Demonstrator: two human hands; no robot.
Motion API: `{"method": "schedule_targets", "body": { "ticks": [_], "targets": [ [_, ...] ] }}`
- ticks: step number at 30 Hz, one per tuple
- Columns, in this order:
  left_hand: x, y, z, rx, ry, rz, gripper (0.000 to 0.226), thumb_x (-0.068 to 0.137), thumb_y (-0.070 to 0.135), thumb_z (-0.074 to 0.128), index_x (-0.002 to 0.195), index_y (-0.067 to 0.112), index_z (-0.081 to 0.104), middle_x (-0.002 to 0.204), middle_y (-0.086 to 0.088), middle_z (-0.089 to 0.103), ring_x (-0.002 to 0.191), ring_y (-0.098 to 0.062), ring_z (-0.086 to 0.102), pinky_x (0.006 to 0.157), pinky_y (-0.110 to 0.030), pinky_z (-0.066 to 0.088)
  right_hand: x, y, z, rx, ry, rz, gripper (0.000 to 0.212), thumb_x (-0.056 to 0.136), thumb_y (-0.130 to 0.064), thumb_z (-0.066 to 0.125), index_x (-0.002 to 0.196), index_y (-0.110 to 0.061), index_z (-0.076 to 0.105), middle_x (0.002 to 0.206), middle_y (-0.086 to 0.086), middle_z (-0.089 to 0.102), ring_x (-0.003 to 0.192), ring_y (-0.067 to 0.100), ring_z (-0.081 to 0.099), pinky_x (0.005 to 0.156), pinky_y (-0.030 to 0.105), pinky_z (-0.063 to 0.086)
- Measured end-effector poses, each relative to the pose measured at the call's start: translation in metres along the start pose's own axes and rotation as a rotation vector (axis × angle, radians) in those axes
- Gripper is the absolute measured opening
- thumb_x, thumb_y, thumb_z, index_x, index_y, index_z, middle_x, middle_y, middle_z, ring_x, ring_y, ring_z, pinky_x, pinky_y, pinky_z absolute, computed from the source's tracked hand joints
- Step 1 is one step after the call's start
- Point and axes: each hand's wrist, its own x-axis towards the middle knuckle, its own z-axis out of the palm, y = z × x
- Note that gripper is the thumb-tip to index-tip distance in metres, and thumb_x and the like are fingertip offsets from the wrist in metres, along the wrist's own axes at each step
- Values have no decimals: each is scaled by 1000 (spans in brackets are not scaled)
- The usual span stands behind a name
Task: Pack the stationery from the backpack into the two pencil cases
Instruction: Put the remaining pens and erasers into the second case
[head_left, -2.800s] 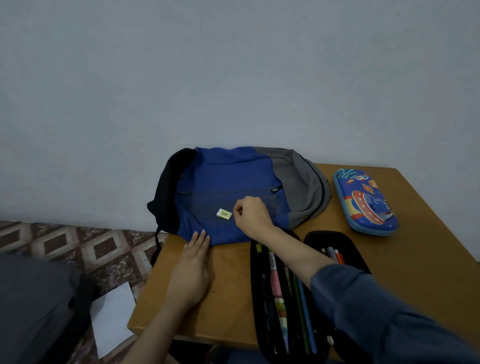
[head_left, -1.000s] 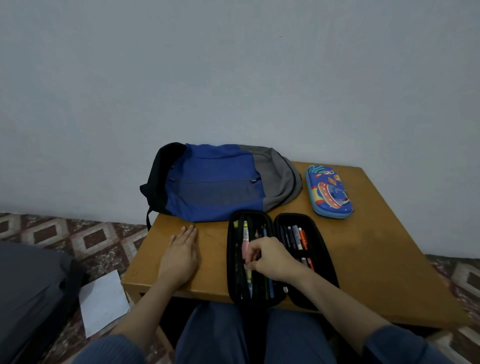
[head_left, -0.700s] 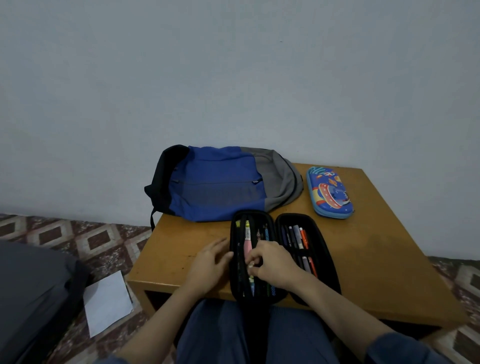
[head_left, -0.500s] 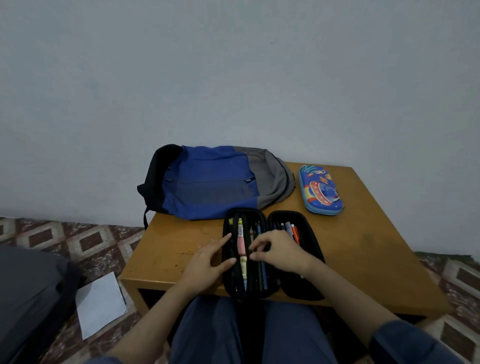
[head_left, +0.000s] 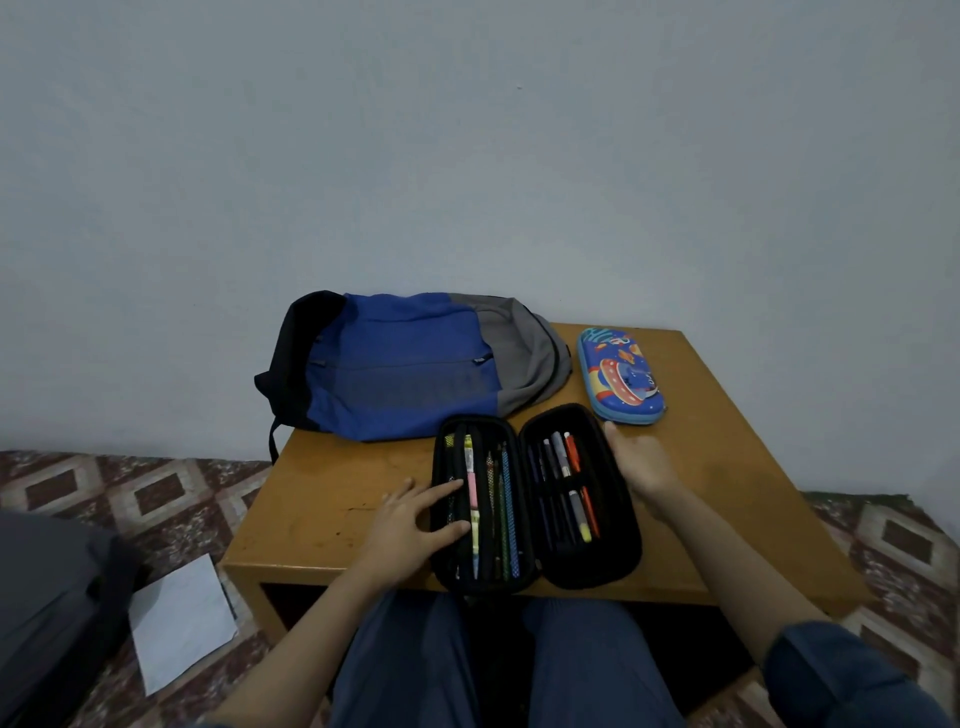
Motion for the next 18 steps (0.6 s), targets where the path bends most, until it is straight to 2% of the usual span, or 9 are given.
{"method": "schedule_targets", "body": {
  "ticks": [2, 4, 5, 9, 11, 13, 14, 16, 18],
  "targets": [
    [-1, 0, -3, -266, 18, -46, 66, 76, 44, 71, 133, 49, 39, 149, -2, 33, 143, -21, 18, 116, -42, 19, -10, -7, -8, 227, -134, 24, 42, 101, -35, 34, 84, -7, 60, 79, 8, 60, 69, 18, 56, 58, 29, 42],
    [-2, 5, -6, -532, 55, -55, 63, 81, 36, 68, 137, 40, 38, 142, 1, 43, 131, -13, 39, 106, -25, 32, -16, -11, -8, 292, -294, -21, 37, 101, -32, 36, 100, -9, 65, 91, 9, 64, 76, 20, 59, 63, 28, 47],
    [-3, 8, -7, -574, 79, -77, 57, 88, 30, 61, 140, 31, 37, 139, 2, 46, 128, -12, 41, 100, -19, 31, -17, -11, -3, 264, -337, -64, 31, 99, -29, 41, 109, -12, 65, 92, 8, 64, 75, 19, 58, 63, 27, 47],
    [-1, 9, -11, -521, 201, -155, 42, 97, 30, 44, 137, 17, 44, 138, -1, 47, 132, -17, 37, 96, -19, 26, -26, -5, 34, -14, -444, -267, 35, 92, -11, 55, 122, -29, 58, 78, -1, 49, 62, 7, 42, 48, 14, 35],
    [-3, 11, -11, -544, 233, -200, 34, 97, 31, 44, 125, 15, 56, 119, 4, 56, 115, -15, 51, 92, -20, 32, -30, 1, 55, -108, -479, -356, 38, 90, -11, 59, 124, -27, 57, 88, -5, 52, 66, 1, 46, 49, 7, 38],
    [-5, 13, -11, -528, 225, -232, 32, 96, 36, 44, 93, 12, 65, 95, 1, 65, 86, -14, 60, 80, -25, 42, -33, 3, 64, -43, -449, -309, 43, 90, -9, 60, 130, -22, 54, 99, -5, 55, 77, 2, 53, 47, 4, 39],
    [-5, 14, -10, -490, 190, -242, 36, 94, 41, 46, 87, 12, 66, 88, -1, 67, 79, -15, 61, 74, -25, 46, -32, 2, 65, 24, -442, -250, 51, 89, -7, 61, 136, -21, 48, 107, -3, 57, 87, 7, 58, 48, 6, 42],
    [-3, 17, -5, -452, 74, -240, 39, 88, 47, 55, 99, 11, 66, 93, 0, 69, 83, -13, 64, 69, -19, 49, -28, 2, 64, 134, -453, -110, 73, 84, -7, 66, 145, -24, 29, 127, 5, 56, 109, 25, 59, 64, 24, 54],
    [0, 21, 3, -437, 20, -251, 48, 79, 43, 68, 113, 11, 59, 105, -2, 67, 91, -14, 64, 73, -21, 51, -25, 4, 61, 143, -456, 8, 83, 81, -9, 70, 146, -23, 22, 130, 10, 55, 110, 30, 59, 82, 43, 54]
  ]
}}
